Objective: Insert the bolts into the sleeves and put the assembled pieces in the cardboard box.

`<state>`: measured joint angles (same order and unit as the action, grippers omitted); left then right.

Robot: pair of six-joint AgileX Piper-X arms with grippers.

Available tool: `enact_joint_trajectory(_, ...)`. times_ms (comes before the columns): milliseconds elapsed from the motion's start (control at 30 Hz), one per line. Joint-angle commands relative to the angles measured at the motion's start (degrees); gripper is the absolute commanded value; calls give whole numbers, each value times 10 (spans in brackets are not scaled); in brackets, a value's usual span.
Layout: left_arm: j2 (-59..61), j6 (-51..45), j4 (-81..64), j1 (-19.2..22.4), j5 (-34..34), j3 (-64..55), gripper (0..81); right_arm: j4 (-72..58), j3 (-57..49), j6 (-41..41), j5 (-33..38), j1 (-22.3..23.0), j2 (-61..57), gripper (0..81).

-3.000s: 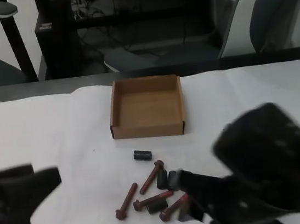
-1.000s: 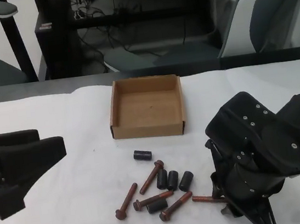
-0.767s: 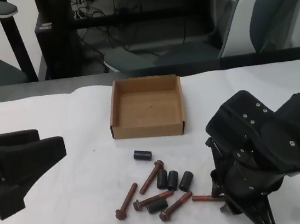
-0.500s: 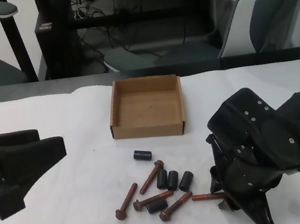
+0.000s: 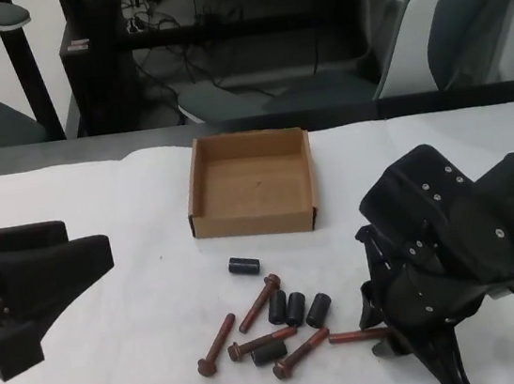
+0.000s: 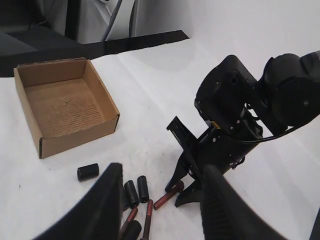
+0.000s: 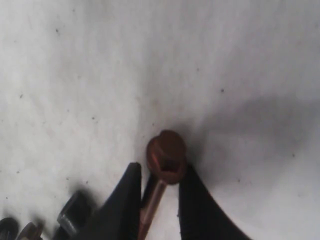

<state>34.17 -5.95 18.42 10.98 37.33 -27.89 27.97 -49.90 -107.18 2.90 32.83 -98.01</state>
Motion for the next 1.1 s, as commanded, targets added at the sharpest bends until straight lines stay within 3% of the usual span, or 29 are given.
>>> enact_joint_trajectory(0,-1,5,-2,-1,4,-6,487,-5,6,-9,-12,-4,-26,123)
enact_joint_trajectory(33,-1,5,-2,-1,4,-6,487,-8,6,-8,-12,-4,-26,4)
enact_joint_trajectory(267,-1,5,-2,-1,4,-6,487,-67,6,7,-29,-4,-26,6)
enact_joint_trajectory(600,-1,21,-2,-1,4,-6,487,-160,6,146,-16,-4,9,6)
enact_joint_trajectory(800,-1,21,-2,-1,4,-6,487,-112,7,268,-16,-4,81,6)
enact_joint_trajectory(1067,1,21,-2,-1,1,-6,487,-8,7,506,1,-4,185,6)
